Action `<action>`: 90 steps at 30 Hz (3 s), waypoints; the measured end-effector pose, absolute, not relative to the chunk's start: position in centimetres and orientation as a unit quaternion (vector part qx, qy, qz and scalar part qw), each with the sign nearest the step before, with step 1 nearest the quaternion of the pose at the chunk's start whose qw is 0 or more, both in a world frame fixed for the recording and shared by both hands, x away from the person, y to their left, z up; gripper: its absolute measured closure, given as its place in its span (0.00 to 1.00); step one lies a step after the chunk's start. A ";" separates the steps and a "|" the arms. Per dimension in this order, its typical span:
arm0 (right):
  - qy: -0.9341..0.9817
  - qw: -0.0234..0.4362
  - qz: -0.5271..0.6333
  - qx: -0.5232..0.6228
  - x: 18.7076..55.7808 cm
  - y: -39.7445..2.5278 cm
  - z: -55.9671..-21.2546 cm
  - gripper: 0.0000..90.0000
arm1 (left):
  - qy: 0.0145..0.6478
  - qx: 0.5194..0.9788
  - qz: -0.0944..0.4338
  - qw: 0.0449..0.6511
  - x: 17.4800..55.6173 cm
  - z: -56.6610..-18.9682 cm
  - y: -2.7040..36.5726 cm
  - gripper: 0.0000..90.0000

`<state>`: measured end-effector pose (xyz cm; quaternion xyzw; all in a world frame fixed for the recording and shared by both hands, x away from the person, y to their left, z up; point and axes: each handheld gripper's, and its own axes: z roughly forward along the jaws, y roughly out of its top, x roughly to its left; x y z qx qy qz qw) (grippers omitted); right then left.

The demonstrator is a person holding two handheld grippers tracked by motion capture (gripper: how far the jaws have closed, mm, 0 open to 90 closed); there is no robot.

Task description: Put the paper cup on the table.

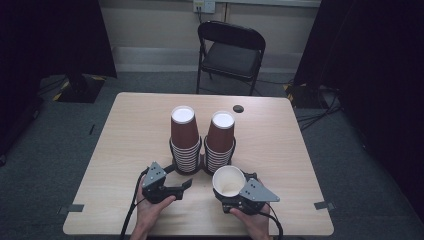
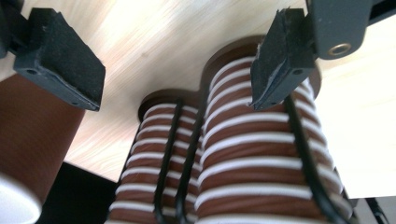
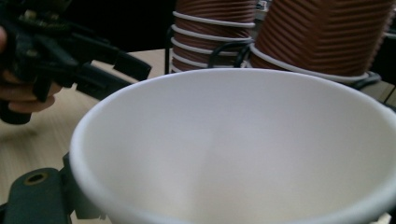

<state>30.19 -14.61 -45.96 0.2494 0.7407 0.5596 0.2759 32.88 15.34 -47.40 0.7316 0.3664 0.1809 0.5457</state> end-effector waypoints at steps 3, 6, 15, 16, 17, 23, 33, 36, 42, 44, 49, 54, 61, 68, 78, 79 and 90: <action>0.733 0.265 0.563 0.275 30.7 -15.3 -45.9 0.12 | 0.372 0.727 0.185 0.547 32.7 -47.9 15.6 0.19; 0.728 0.254 0.565 0.294 31.3 -15.9 -46.0 0.12 | 0.382 0.722 0.210 0.537 32.4 -48.2 15.7 0.18; 0.704 0.259 0.563 0.347 33.0 -17.1 -45.7 0.12 | 0.385 0.702 0.241 0.548 31.4 -48.7 16.5 0.17; 0.698 0.268 0.561 0.356 33.3 -17.5 -45.6 0.12 | 0.384 0.698 0.245 0.553 31.2 -48.7 16.5 0.17; 0.694 0.270 0.561 0.361 33.4 -17.7 -45.5 0.12 | 0.385 0.697 0.249 0.551 31.1 -48.7 16.4 0.17; 0.676 0.289 0.559 0.384 34.9 -19.0 -45.0 0.12 | 0.391 0.691 0.267 0.546 30.6 -49.0 16.3 0.17; 0.658 0.301 0.561 0.401 37.8 -20.1 -45.1 0.11 | 0.397 0.689 0.279 0.538 30.1 -49.5 15.9 0.17; 0.657 0.304 0.558 0.406 39.1 -20.1 -44.9 0.11 | 0.395 0.686 0.280 0.543 30.0 -49.5 15.7 0.17; 0.656 0.302 0.553 0.417 41.0 -20.3 -44.9 0.10 | 0.389 0.688 0.302 0.533 29.7 -49.6 15.3 0.17; 0.654 0.307 0.552 0.417 41.4 -20.3 -45.0 0.10 | 0.389 0.687 0.306 0.532 29.6 -49.6 15.2 0.17; 0.641 0.297 0.557 0.435 42.5 -20.6 -45.9 0.10 | 0.394 0.674 0.306 0.545 29.5 -49.6 15.6 0.18; 0.640 0.304 0.553 0.439 43.3 -20.5 -46.6 0.10 | 0.394 0.671 0.315 0.544 29.4 -49.6 15.6 0.18; 0.635 0.310 0.552 0.443 43.9 -20.3 -47.5 0.10 | 0.392 0.667 0.316 0.549 29.3 -49.7 15.6 0.18; 0.646 0.312 0.536 0.444 44.1 -20.2 -48.4 0.10 | 0.397 0.660 0.315 0.554 29.2 -49.7 15.7 0.19; 0.662 0.288 0.515 0.461 43.8 -20.5 -48.4 0.10 | 0.397 0.658 0.316 0.556 29.2 -49.7 15.9 0.19; 0.664 0.289 0.512 0.463 43.8 -20.5 -48.3 0.10 | 0.396 0.658 0.312 0.558 29.2 -49.7 15.9 0.19; 0.676 0.278 0.485 0.481 44.0 -20.6 -48.7 0.12 | 0.396 0.657 0.309 0.562 29.2 -49.7 16.0 0.19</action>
